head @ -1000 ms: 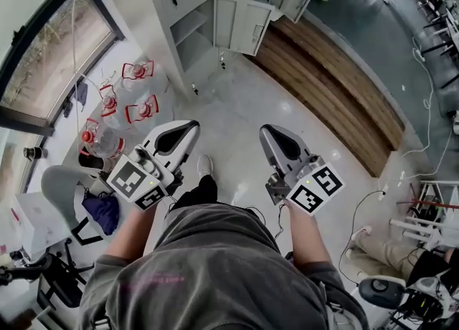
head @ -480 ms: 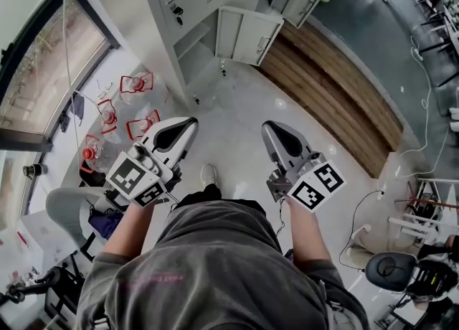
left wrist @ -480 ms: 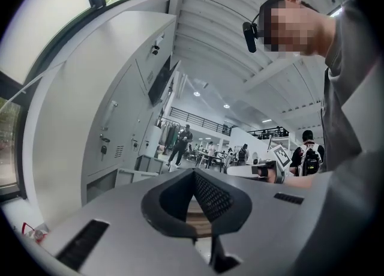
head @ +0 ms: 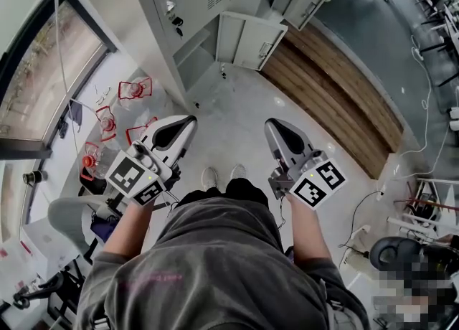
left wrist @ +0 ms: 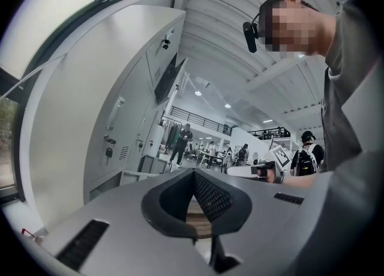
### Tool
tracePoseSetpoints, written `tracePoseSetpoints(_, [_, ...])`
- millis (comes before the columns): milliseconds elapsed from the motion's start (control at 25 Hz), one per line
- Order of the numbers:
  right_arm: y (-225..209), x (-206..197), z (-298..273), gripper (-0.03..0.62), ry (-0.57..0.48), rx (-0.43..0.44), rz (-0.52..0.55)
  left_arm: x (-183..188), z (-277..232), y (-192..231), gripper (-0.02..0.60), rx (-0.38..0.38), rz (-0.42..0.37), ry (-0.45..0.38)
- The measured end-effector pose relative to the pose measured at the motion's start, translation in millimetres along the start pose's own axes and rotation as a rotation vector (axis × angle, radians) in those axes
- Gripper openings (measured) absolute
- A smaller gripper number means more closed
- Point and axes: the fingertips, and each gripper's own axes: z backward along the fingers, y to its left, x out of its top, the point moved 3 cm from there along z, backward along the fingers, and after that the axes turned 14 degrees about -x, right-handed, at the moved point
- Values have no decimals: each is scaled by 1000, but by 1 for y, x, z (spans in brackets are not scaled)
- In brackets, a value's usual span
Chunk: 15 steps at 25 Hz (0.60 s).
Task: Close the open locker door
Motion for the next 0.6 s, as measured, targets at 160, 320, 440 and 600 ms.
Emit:
tracePoseSetpoints(160, [-12, 4, -17, 23, 4, 0, -8, 1, -9, 16, 14, 6, 1, 5])
tracePoseSetpoints(320, [-31, 14, -34, 23, 2, 6, -14, 3, -26, 31, 14, 17, -1, 11])
tracePoseSetpoints(440, [-50, 24, -50, 23, 7, 17, -17, 7, -44, 45, 14, 30, -9, 15])
tracePoseSetpoints(600, [-78, 37, -77, 23, 21, 42, -15, 8, -70, 65, 14, 58, -12, 18])
